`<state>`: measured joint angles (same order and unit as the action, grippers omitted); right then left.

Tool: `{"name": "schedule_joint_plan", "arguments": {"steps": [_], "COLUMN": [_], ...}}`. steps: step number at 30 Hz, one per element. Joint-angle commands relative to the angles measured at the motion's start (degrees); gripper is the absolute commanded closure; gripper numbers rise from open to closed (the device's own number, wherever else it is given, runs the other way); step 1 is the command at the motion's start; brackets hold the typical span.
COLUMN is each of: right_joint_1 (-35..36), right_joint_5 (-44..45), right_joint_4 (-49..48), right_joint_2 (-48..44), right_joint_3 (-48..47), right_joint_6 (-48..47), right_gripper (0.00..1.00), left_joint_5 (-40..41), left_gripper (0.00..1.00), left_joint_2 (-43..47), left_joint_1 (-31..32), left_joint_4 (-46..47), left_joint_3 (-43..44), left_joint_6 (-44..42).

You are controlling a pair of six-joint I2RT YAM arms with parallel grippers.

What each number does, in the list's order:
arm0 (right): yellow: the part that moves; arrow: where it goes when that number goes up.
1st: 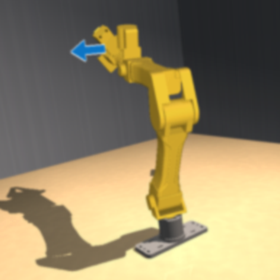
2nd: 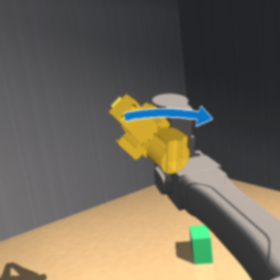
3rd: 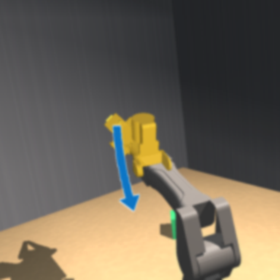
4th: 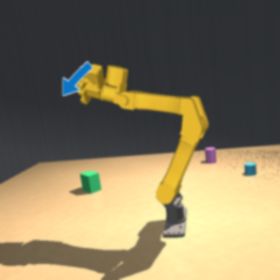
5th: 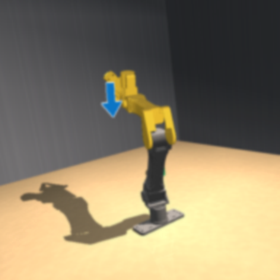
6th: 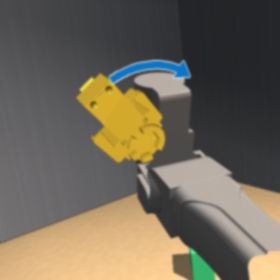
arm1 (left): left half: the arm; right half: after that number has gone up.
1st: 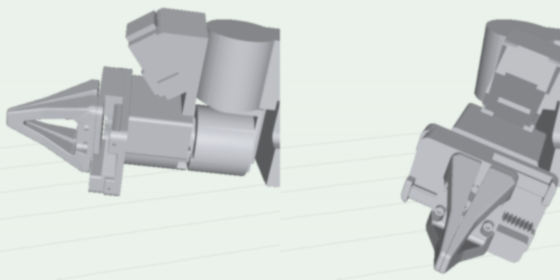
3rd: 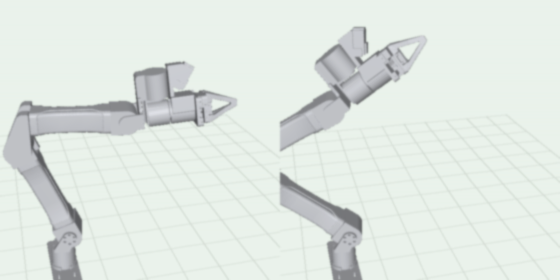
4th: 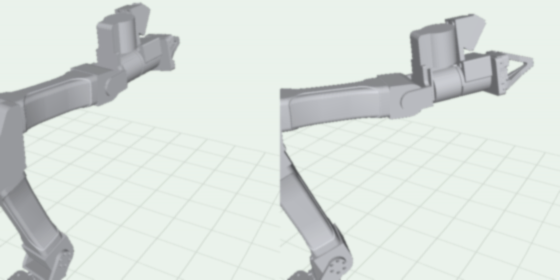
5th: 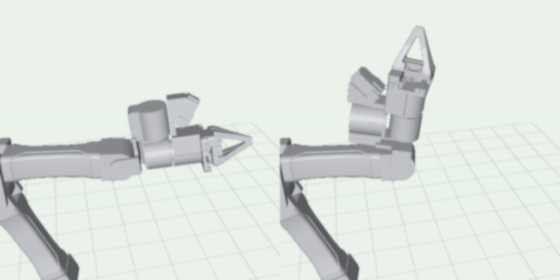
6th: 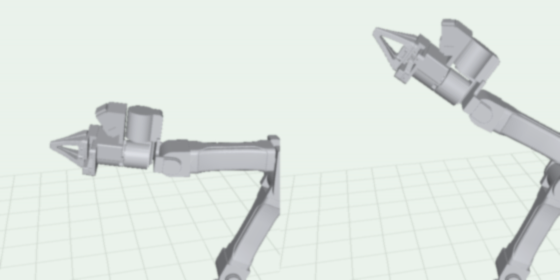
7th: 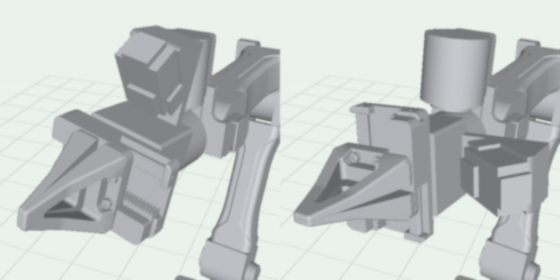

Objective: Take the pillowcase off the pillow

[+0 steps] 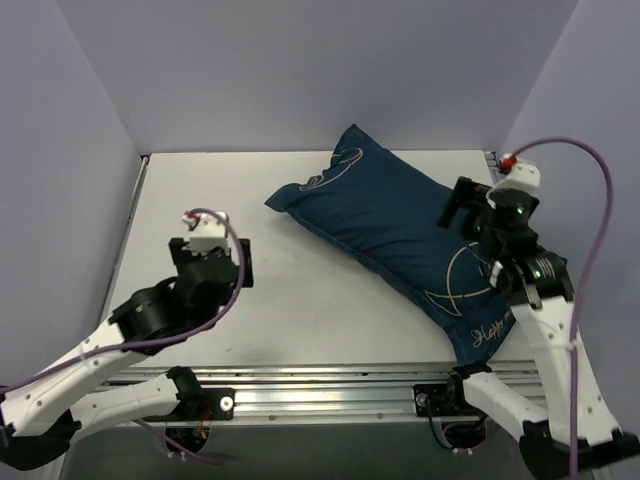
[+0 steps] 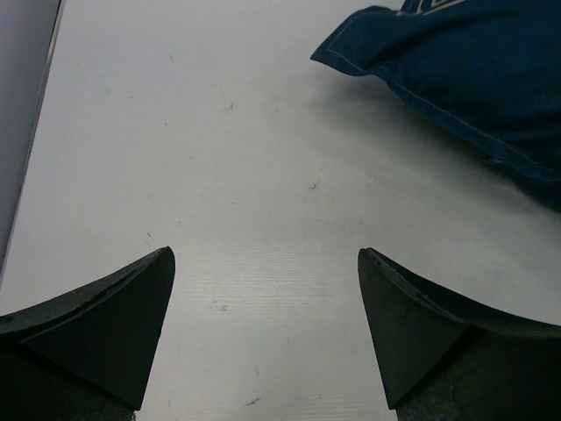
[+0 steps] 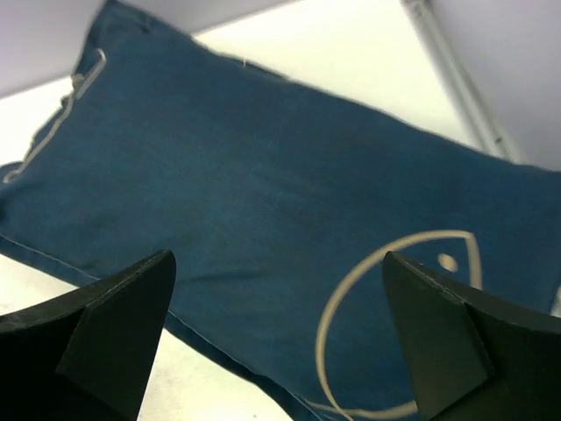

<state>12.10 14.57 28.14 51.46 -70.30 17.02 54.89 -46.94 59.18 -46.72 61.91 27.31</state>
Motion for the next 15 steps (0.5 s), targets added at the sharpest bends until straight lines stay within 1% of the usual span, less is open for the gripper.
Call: {"name": "schedule_joint_plan", "arguments": {"steps": [1,2,3,4,5,6,8,9,10,11,12,13,15], "right_joint_1": [0.38,0.73,1.08,1.52,3.18,4.24,6.87,9.67,10.92,11.80,13.37,14.17,16.19], "right_joint_5": [-2.70,-3.31,-4.01,-4.72,-4.20,-3.15,0.54,1.42,2.04,2.57,2.57,2.83,5.64], "right_joint_4": [-5.54,-6.77,-7.91,-10.36,-10.65,-10.56,-11.78,-13.10,-16.16,-17.06,-17.41,-17.33,-16.81], "right_joint_2": [10.74,13.37,15.84,20.65,23.48,28.64,33.07,36.92,38.87,40.98,45.44,47.66,53.53], "right_joint_3": [-2.55,-2.91,-3.17,-3.52,-4.74,-5.97,-8.70,-8.88,-8.97,-9.24,-10.54,-11.43,-13.01], "right_joint_6": [3.81,3.73,3.20,2.76,2.67,2.58,2.23,1.71,0.57,0.21,0.12,-0.31,-0.93], "right_gripper": [0.00,0.00,0.00,0.00,0.00,0.00,0.00,0.00,0.00,0.00,0.00,0.00,0.00], "left_joint_5": [-13.73,-19.33,-22.17,-25.07,-27.53,-32.00,-36.24,-38.61,-38.81,-38.46,-38.02,-38.98,-37.15], "left_gripper": [0.06,0.06,0.06,0.06,0.06,0.06,0.06,0.06,0.06,0.06,0.06,0.06,0.06], "left_joint_2": [-7.88,-9.04,-10.01,-11.41,-11.86,-12.21,-12.74,-12.65,-12.04,-11.51,-10.90,-10.29,-9.67], "left_joint_1": [-7.12,-9.41,-14.30,-16.88,-19.51,-24.32,-28.48,-30.16,-32.35,-32.98,-33.68,-35.78,-36.41], "left_joint_4": [8.04,9.61,10.33,11.03,12.25,12.70,12.88,13.06,13.23,14.97,15.77,15.61,14.90], "left_joint_3": [3.04,3.13,3.04,2.61,2.08,1.73,0.68,0.23,-0.64,-3.09,-4.42,-4.86,-5.48], "left_joint_6": [-5.59,-7.08,-7.70,-8.93,-9.29,-9.47,-9.99,-10.26,-10.61,-11.31,-11.66,-11.84,-11.66]}}
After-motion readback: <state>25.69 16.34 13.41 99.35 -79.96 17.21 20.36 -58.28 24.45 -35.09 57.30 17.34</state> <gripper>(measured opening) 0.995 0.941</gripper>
